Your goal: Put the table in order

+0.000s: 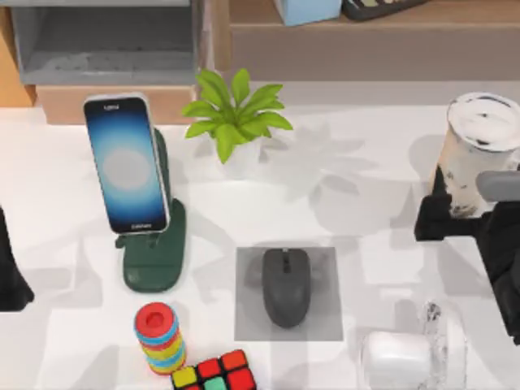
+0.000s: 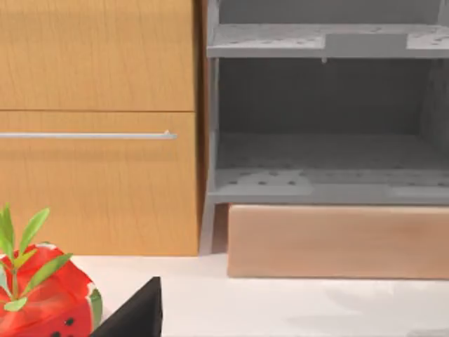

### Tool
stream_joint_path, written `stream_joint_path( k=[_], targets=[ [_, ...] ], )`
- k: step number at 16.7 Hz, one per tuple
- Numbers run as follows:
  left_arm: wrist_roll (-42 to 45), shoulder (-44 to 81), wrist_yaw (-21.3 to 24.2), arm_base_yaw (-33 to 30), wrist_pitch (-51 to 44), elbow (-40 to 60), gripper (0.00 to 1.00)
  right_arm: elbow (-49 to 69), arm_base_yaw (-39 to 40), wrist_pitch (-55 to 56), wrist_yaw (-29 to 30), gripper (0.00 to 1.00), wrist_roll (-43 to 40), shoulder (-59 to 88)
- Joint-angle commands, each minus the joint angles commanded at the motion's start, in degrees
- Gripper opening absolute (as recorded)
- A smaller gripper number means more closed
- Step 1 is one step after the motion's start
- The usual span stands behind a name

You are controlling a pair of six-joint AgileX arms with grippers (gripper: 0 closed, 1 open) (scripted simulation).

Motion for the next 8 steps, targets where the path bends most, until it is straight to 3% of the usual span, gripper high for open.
stream_joint_path(
  k=[8],
  targets=[
    [0.00,0.00,0.00,0.00,0.00,0.00,1.00,2.14,-0.41,0.72,0.35,1.00,-0.22,2.26]
  ],
)
